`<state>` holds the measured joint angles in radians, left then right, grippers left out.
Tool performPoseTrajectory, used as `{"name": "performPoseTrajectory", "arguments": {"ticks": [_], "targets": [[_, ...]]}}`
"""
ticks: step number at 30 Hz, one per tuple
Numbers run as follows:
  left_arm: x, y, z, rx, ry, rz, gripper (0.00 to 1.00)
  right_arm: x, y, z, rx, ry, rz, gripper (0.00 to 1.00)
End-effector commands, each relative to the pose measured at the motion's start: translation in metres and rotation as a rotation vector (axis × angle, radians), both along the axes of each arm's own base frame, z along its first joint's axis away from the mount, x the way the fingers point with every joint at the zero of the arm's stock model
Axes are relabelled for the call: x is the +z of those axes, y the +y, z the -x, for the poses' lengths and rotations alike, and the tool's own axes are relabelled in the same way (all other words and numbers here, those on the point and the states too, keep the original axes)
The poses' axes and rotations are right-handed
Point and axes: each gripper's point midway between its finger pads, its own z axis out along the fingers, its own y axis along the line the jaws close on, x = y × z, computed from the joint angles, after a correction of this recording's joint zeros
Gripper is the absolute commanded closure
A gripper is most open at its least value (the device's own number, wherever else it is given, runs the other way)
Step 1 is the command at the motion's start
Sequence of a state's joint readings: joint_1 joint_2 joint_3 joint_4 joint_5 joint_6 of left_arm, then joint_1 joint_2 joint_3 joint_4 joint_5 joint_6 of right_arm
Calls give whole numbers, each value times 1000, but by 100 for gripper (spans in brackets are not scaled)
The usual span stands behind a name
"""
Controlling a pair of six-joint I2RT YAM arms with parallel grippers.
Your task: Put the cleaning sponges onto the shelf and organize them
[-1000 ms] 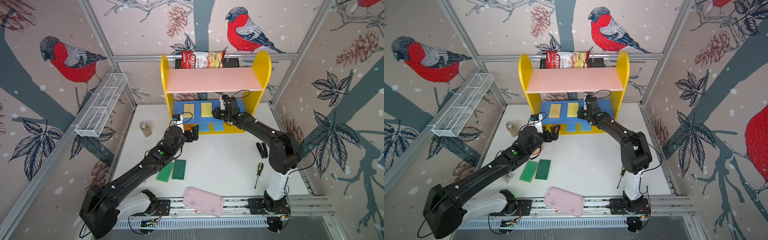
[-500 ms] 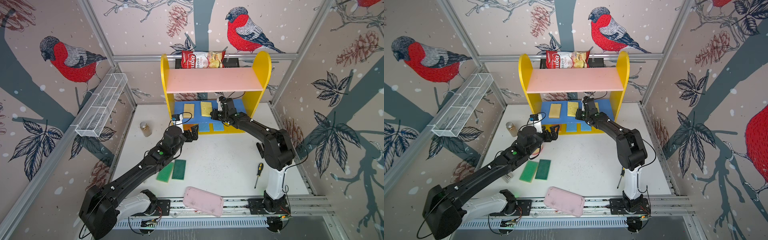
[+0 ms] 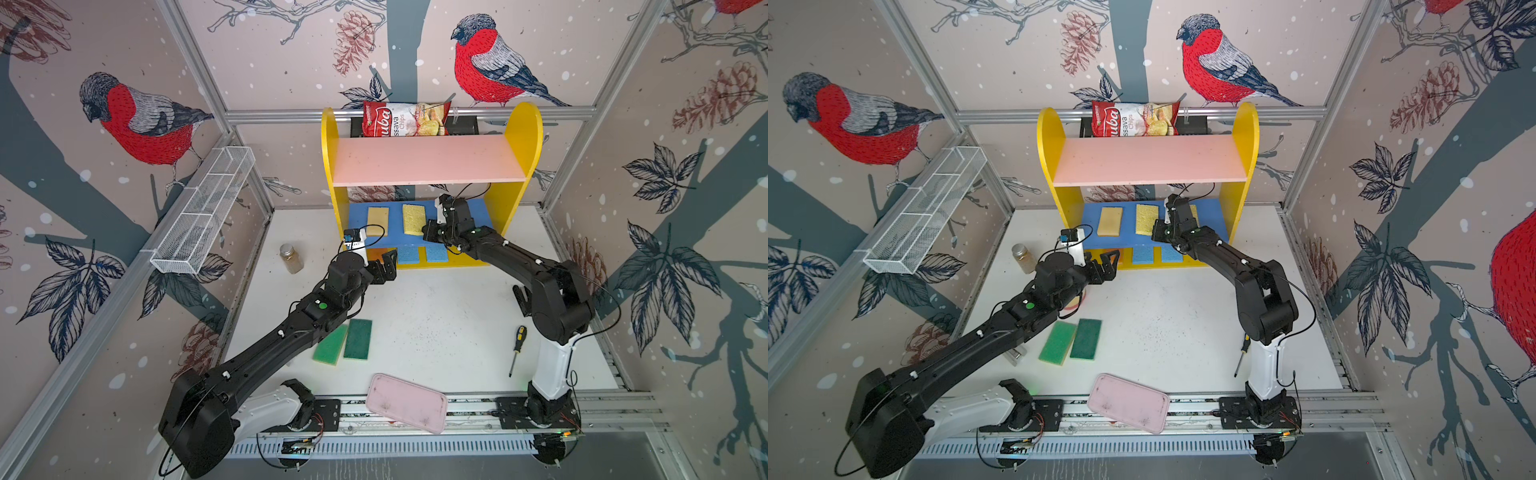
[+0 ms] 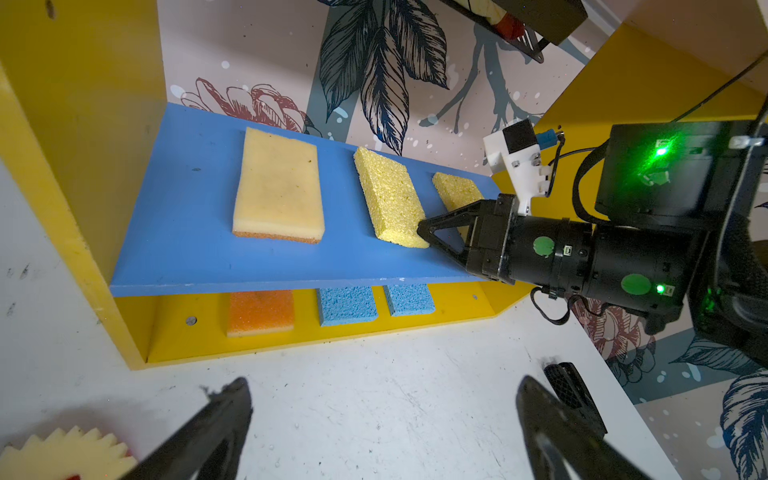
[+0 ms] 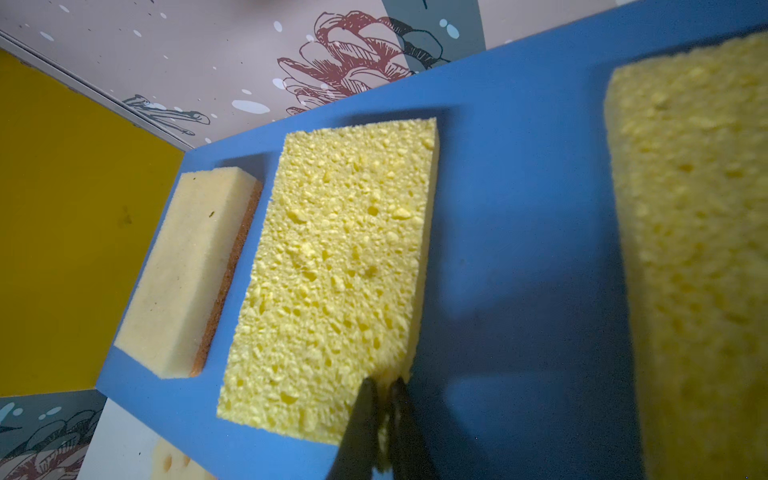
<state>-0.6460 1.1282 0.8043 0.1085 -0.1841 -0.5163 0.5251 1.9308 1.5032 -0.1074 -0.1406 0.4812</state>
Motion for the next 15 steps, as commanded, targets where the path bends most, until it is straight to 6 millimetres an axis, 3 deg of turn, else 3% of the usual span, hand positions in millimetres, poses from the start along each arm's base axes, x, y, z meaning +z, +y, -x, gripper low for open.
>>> {"name": "performPoseTrajectory", "arguments": {"ticks": [1, 8, 15], "targets": [[1, 1, 0, -1, -5, 0, 2, 2, 1, 3, -3, 6, -6, 86], [3, 2, 1, 5, -10, -3, 2, 20, -3, 1, -13, -23, -21, 73], [6, 6, -4, 27, -3, -35, 2, 70, -15, 5, -22, -102, -50, 68]]}}
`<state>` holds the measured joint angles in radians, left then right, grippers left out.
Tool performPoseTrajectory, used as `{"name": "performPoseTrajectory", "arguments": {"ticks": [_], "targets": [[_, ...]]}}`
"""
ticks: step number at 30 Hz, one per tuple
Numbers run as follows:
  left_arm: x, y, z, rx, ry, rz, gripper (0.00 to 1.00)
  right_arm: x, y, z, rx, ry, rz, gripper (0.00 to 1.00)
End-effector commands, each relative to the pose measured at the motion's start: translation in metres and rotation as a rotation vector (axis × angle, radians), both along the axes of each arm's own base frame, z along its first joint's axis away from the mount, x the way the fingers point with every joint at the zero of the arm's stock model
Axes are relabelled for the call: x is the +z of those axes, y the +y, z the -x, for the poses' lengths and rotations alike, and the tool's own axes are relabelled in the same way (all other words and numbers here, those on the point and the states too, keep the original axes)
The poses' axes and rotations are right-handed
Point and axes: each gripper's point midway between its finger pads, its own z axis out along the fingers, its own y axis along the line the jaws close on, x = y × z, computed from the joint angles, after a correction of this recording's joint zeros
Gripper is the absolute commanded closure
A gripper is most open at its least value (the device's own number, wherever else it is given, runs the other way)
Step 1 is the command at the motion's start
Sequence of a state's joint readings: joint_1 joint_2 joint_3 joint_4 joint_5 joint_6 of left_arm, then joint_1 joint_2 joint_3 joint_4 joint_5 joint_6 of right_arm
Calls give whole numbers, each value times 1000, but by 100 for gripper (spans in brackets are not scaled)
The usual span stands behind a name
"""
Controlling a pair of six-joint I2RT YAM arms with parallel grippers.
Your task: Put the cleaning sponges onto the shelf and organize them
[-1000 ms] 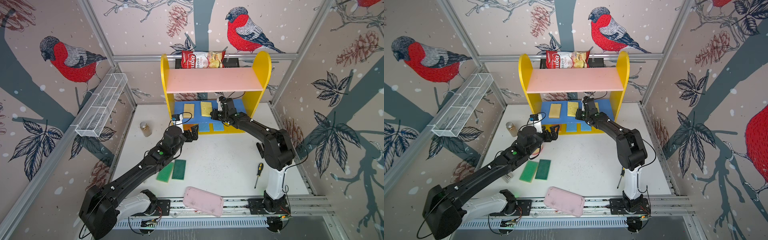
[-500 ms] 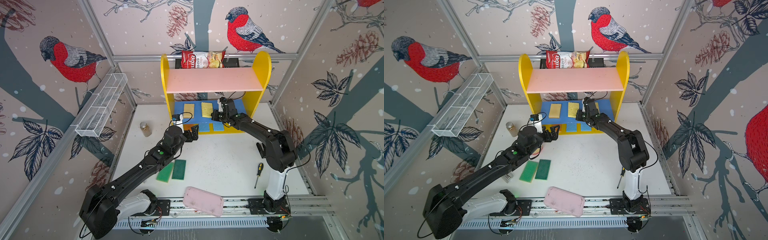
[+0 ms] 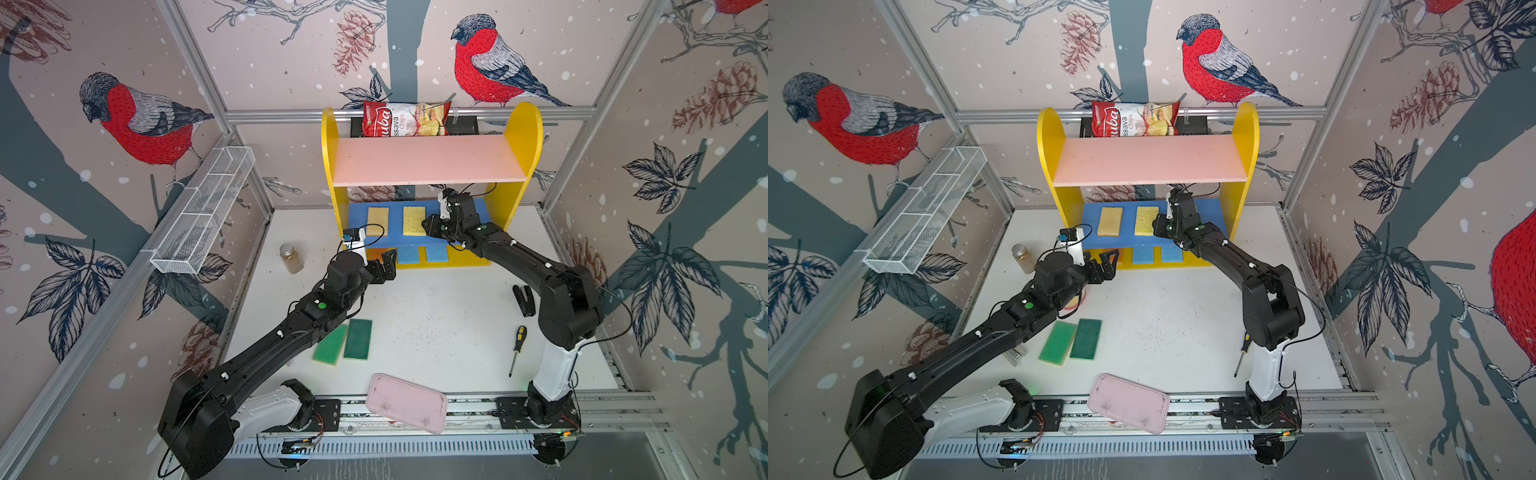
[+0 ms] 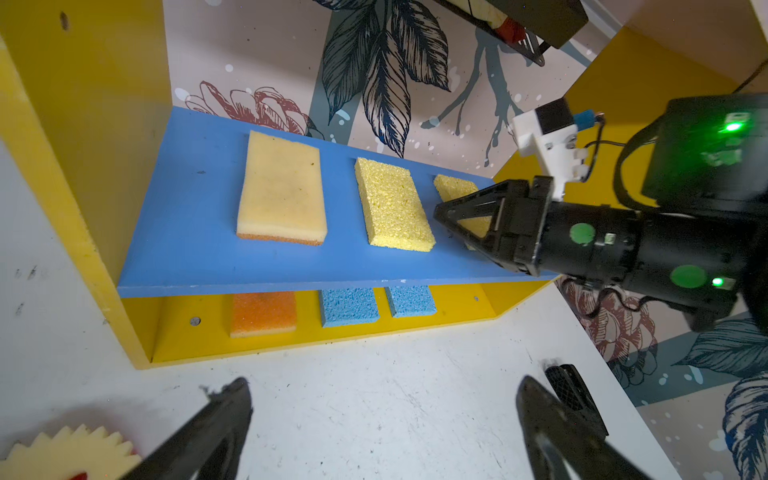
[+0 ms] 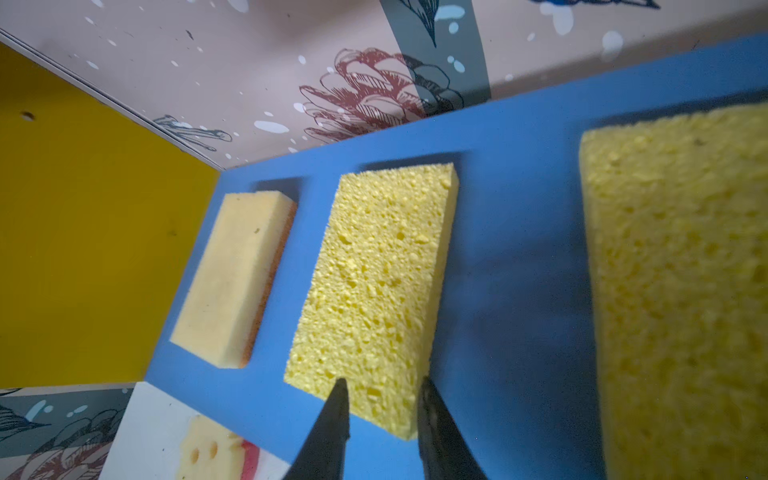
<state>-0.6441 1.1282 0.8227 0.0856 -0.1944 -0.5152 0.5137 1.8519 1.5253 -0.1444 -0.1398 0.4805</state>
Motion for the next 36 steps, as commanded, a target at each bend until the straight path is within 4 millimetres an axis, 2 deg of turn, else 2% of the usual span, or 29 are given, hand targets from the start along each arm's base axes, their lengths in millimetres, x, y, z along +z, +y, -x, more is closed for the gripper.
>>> {"name": "performPoseTrajectory", "arguments": {"ticks": [1, 5, 8, 14, 19, 22, 27, 32, 36], "targets": [[3, 5, -3, 20, -2, -31, 2, 33, -9, 6, -14, -61, -25, 67], [8, 10, -3, 47, 2, -33, 2, 55, -32, 29, -46, -113, -41, 64], [17, 16, -1, 68, -6, -13, 2, 58, -56, 55, -76, -135, -48, 64], [31, 27, 2, 123, -12, 26, 2, 37, -116, 107, -172, -134, -69, 62], [23, 22, -2, 134, 33, 56, 2, 3, -153, 133, -237, -96, -51, 60], [13, 16, -5, 126, 63, 84, 3, -12, -161, 142, -238, -64, -50, 60], [-7, 5, -10, 109, 120, 102, 3, -42, -163, 154, -210, 9, -43, 60], [-25, 0, -21, 131, 156, 73, 3, -74, -166, 162, -198, 65, -44, 61], [-35, -12, -30, 114, 185, 77, 5, -92, -174, 166, -204, 94, -46, 60]]}}
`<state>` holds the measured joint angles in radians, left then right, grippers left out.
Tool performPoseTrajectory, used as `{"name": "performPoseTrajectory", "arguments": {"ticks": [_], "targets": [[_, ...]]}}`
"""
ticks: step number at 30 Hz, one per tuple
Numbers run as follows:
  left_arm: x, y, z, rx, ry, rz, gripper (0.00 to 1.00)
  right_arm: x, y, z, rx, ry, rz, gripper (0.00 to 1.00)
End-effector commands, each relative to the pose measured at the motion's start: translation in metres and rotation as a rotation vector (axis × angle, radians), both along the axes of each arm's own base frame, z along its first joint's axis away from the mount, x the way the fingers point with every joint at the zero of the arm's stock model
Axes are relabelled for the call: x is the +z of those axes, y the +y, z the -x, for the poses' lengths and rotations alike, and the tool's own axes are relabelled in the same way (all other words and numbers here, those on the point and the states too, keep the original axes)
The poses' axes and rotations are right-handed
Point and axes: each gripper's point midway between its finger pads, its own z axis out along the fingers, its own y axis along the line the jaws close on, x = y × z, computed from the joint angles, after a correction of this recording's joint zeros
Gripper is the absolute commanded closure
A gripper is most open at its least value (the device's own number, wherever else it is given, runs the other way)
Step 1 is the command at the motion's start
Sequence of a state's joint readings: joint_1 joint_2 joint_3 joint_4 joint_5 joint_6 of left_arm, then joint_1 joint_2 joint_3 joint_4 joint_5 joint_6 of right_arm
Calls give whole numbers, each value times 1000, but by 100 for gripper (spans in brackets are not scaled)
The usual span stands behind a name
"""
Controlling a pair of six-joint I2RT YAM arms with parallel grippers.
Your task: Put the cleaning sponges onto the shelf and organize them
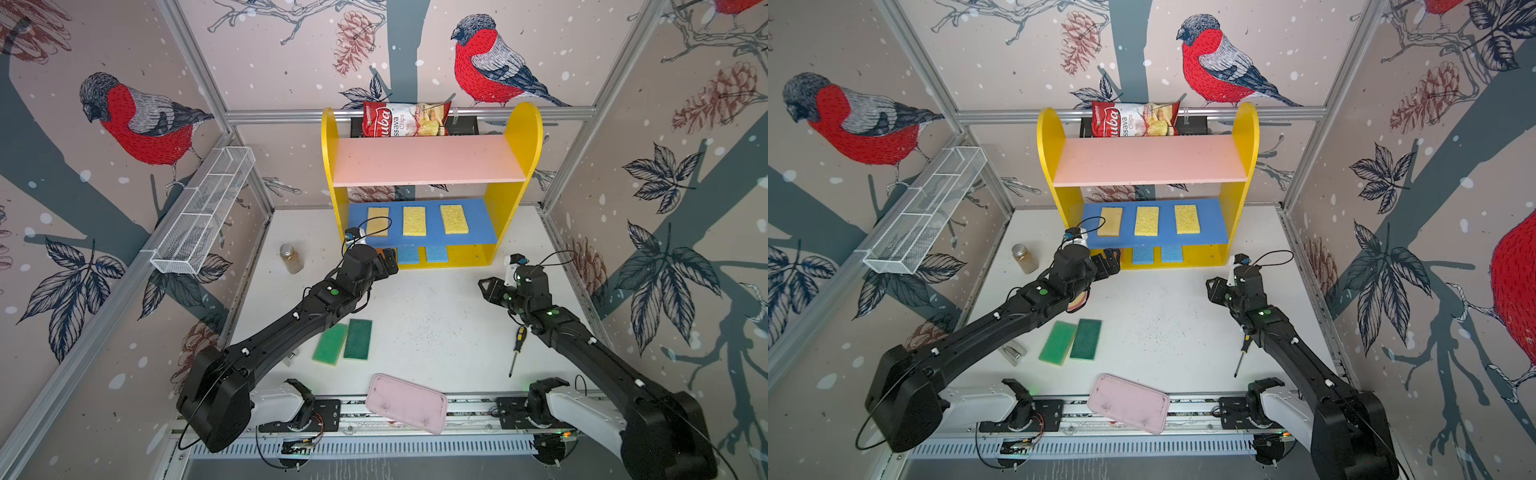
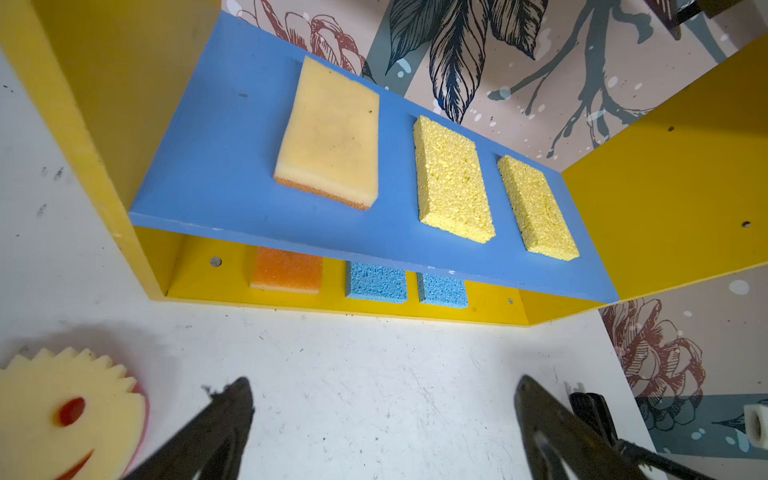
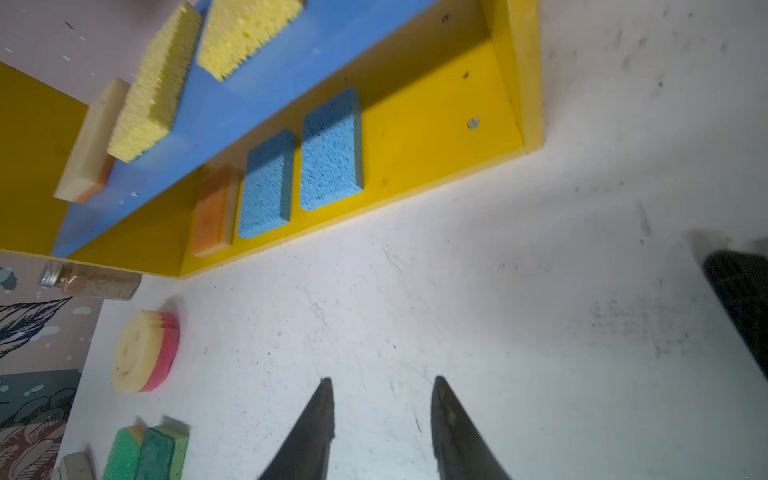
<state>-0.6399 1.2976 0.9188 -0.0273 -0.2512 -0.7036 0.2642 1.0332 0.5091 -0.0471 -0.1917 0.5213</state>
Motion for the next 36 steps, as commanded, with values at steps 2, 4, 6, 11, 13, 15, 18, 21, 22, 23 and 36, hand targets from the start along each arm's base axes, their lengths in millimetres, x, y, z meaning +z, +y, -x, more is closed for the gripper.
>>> {"name": "performPoseTrajectory", "arguments": {"ticks": [2, 4, 6, 11, 13, 15, 18, 21, 22, 23, 36], "targets": [[4, -18, -13, -21, -8, 49, 8, -2, -1, -3, 21, -19, -39, 61], [-1, -27, -19, -33, 7, 42, 10, -3, -1, -3, 26, -12, -58, 61], [1, -34, -24, -41, 3, 37, 12, -5, -2, -3, 26, -12, -75, 61], [-1, -32, -36, 9, -1, -1, 19, -9, -1, -3, 31, -1, -95, 61], [1, -29, -38, 29, -9, -7, 23, -11, -1, -2, 32, 4, -98, 61], [4, -26, -42, 48, -24, -14, 25, -14, -1, -1, 27, 8, -101, 61], [8, -22, -49, 68, -27, -2, 25, -18, -2, 0, 17, 15, -106, 61], [12, -19, -53, 78, -29, 14, 30, -24, -2, 1, 11, 26, -109, 61], [12, -19, -53, 79, -27, 16, 33, -25, -3, 2, 8, 29, -109, 61], [11, -19, -52, 80, -23, 15, 38, -27, -3, 3, 7, 30, -109, 61], [-15, 31, 4, 168, 110, -27, 30, -38, 16, 11, 58, 40, -104, 60]]}}
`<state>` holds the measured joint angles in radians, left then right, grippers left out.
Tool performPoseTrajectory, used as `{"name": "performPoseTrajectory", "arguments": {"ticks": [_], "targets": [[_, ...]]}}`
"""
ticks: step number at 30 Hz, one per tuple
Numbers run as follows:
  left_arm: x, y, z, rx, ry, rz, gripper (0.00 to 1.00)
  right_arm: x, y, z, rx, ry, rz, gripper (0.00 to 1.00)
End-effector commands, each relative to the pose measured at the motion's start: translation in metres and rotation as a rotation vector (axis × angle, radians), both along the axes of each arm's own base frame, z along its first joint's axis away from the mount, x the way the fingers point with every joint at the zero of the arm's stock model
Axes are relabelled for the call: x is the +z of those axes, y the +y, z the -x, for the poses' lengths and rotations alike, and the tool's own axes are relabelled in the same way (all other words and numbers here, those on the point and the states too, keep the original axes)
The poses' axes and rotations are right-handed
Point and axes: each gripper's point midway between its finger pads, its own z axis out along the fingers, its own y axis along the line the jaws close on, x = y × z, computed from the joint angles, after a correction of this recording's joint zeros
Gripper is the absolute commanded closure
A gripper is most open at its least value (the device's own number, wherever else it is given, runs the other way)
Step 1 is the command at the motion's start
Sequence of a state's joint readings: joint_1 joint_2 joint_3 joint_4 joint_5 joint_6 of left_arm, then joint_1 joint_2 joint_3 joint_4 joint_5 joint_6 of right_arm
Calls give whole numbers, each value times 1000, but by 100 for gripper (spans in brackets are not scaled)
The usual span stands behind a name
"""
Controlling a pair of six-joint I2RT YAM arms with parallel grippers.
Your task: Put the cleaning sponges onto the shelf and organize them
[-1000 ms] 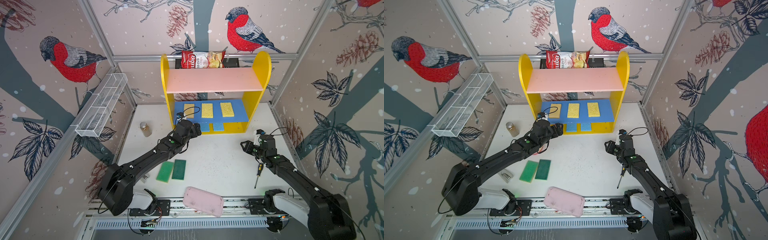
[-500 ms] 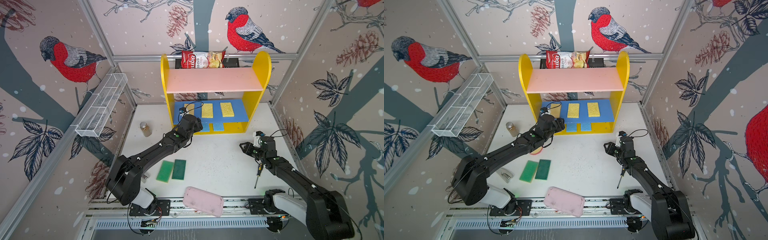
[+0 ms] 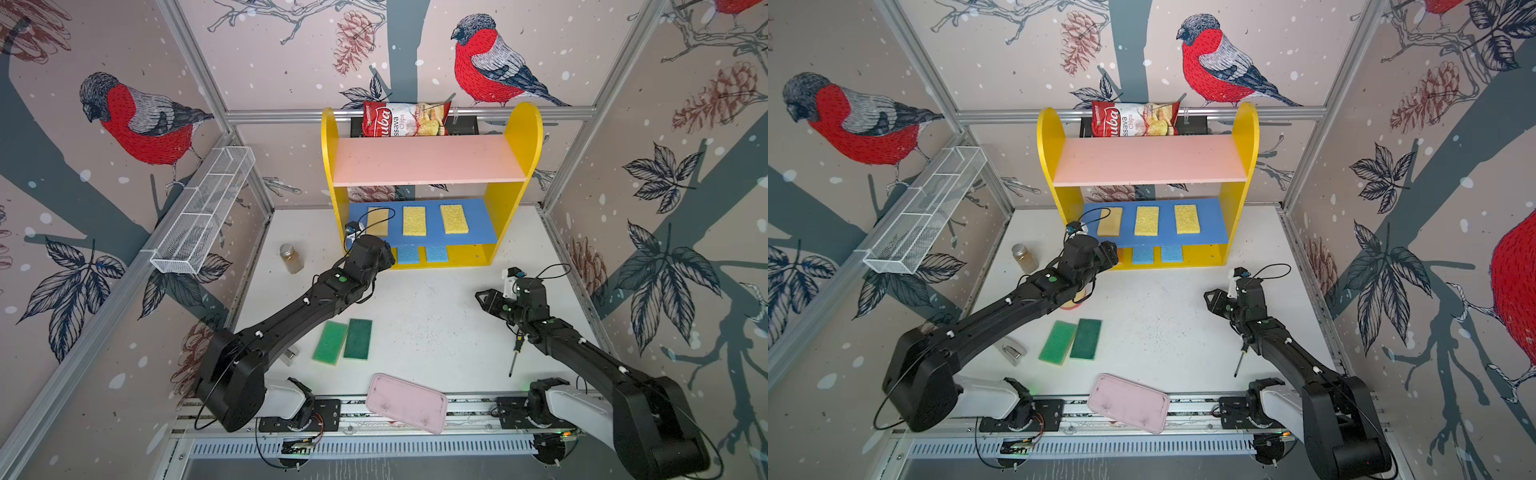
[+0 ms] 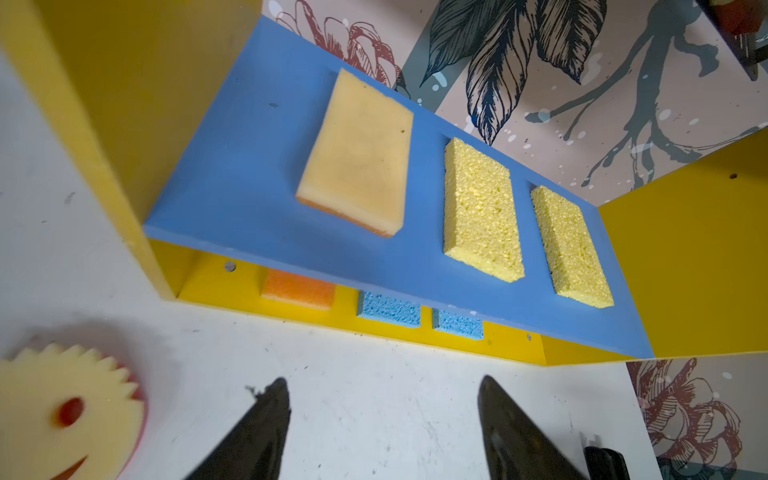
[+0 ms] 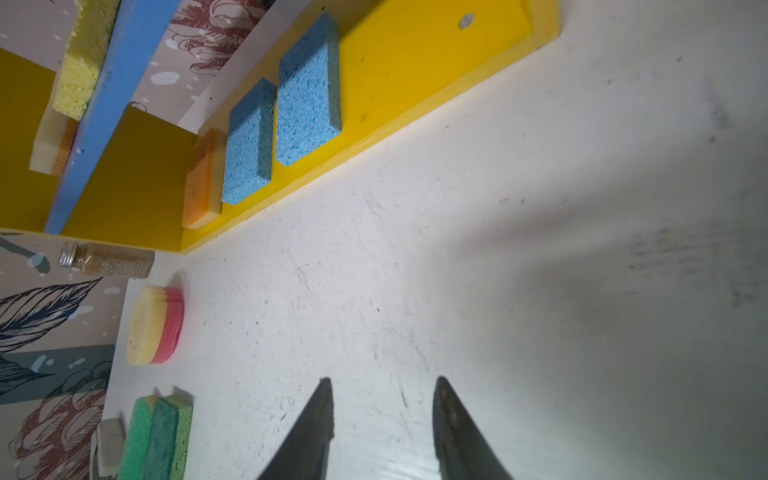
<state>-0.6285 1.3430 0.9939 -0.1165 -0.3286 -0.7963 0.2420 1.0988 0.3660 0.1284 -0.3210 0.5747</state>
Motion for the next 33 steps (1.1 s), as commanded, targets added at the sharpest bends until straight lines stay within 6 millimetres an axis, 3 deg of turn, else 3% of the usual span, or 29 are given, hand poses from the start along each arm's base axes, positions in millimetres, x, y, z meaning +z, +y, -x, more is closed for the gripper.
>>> {"name": "performPoseTrajectory", "arguments": {"ticks": [1, 7, 9, 12, 21, 28, 33], "targets": [[-20, 22, 23, 47, 79, -45, 31, 4, 9, -5, 17, -31, 5, 58], [-67, 41, 72, 43, 223, -123, 33, -6, 20, -3, 55, 8, 9, 53], [-79, 43, 83, 43, 250, -149, 28, -7, 25, -1, 70, 13, -5, 51], [-95, 45, 92, 40, 301, -173, 23, -9, 30, 0, 88, 22, -20, 49], [-124, 46, 119, -12, 456, -271, 27, -28, 43, 4, 141, 99, -16, 49], [-152, 59, 140, -1, 542, -301, 24, -23, 42, 4, 137, 81, -5, 49], [-163, 56, 142, -13, 549, -282, 23, -23, 41, 3, 131, 79, 1, 49]]}}
